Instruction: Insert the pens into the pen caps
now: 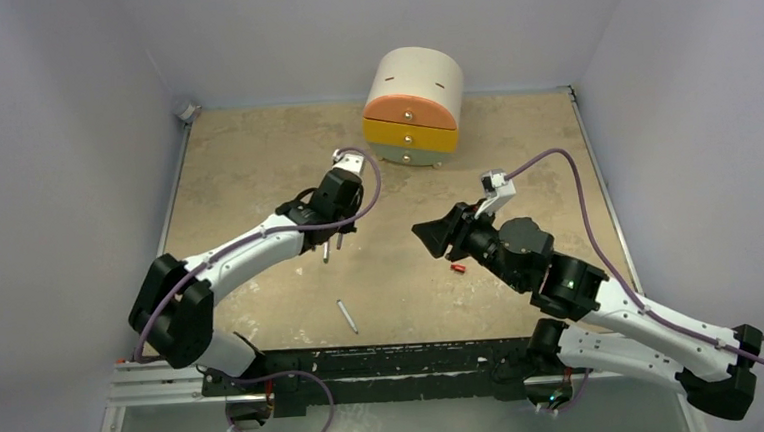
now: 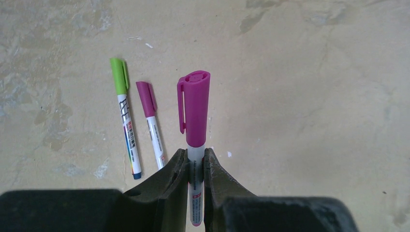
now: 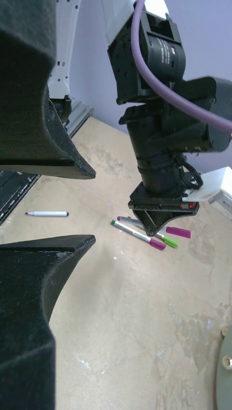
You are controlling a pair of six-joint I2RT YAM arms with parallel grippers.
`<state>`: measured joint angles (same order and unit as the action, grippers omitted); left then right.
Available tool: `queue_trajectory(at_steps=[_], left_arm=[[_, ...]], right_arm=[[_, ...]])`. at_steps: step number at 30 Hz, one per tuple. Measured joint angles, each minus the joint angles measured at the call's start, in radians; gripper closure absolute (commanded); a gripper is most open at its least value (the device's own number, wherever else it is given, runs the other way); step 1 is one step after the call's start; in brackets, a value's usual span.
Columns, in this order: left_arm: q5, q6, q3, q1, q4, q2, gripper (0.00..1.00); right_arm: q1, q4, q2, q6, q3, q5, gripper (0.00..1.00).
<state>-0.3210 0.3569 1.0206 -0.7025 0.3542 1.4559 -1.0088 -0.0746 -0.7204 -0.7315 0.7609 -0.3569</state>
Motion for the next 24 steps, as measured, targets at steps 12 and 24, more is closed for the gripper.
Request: queue_trajectory(at_steps=[12, 24], left_arm=[[-0.068, 0.063, 0.088, 0.043, 0.022, 0.273, 1.00], [-0.041, 0.090, 0.088, 0.111, 0.030, 0.309, 0.97]], right_arm=[[0.000, -0.040, -0.022, 0.006, 0.000, -0.010, 0.53], [0.000, -0.063, -0.052, 0.029, 0.000, -0.028, 0.52]])
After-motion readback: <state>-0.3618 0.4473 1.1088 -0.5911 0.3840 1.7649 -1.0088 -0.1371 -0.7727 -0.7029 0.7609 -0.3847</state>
